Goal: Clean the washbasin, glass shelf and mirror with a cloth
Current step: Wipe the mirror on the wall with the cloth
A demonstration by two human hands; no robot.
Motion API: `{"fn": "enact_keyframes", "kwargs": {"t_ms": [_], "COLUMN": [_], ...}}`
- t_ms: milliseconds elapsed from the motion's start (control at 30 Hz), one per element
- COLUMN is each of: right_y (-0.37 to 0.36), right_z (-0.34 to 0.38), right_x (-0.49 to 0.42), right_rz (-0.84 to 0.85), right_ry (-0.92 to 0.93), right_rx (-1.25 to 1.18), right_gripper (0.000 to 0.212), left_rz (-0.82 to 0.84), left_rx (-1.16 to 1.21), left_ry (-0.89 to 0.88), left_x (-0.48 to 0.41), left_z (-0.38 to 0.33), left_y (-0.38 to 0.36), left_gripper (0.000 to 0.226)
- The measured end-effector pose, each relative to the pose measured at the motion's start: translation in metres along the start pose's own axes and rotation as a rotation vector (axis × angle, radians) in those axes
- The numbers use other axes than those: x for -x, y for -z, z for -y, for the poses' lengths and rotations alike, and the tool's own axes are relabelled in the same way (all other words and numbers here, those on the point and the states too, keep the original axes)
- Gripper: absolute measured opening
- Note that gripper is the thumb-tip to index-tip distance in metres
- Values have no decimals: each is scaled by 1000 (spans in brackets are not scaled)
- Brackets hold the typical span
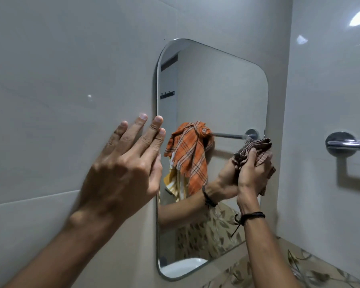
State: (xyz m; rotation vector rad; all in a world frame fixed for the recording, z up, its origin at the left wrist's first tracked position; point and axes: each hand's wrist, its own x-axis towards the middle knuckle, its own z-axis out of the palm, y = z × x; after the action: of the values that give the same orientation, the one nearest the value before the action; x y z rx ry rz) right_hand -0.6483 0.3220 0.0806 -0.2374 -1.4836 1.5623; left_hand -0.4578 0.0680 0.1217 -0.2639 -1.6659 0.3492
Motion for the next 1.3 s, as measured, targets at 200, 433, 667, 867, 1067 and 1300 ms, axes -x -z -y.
{"fn": "enact_keyframes", "kwargs": {"t_ms": [200,433,667,867,1067,1300], "right_y": [-13,-24,-22,-23,-29,-43], "right_z": [49,109,99,96,122,179], "right_x": [-1,70,15,-46,-54,-20], "right_rz": [-43,270,330,114,67,150], "right_ry": [18,778,1113,385,109,504], "right_rx": [21,45,131,40,92,27], "right_gripper": [67,61,59,76,64,69], "left_rz": [10,11,3,5,0,8], "left_rx": [5,4,5,-22,-1,6], "left_ry": [-8,-6,-5,-10,-5,-8], "left_x": [1,0,1,0,-1,-1], "left_z": [1,0,0,0,-1,-1], "left_y": [-1,0,0,0,-1,-2], "left_gripper": [50,49,48,49,52,52]}}
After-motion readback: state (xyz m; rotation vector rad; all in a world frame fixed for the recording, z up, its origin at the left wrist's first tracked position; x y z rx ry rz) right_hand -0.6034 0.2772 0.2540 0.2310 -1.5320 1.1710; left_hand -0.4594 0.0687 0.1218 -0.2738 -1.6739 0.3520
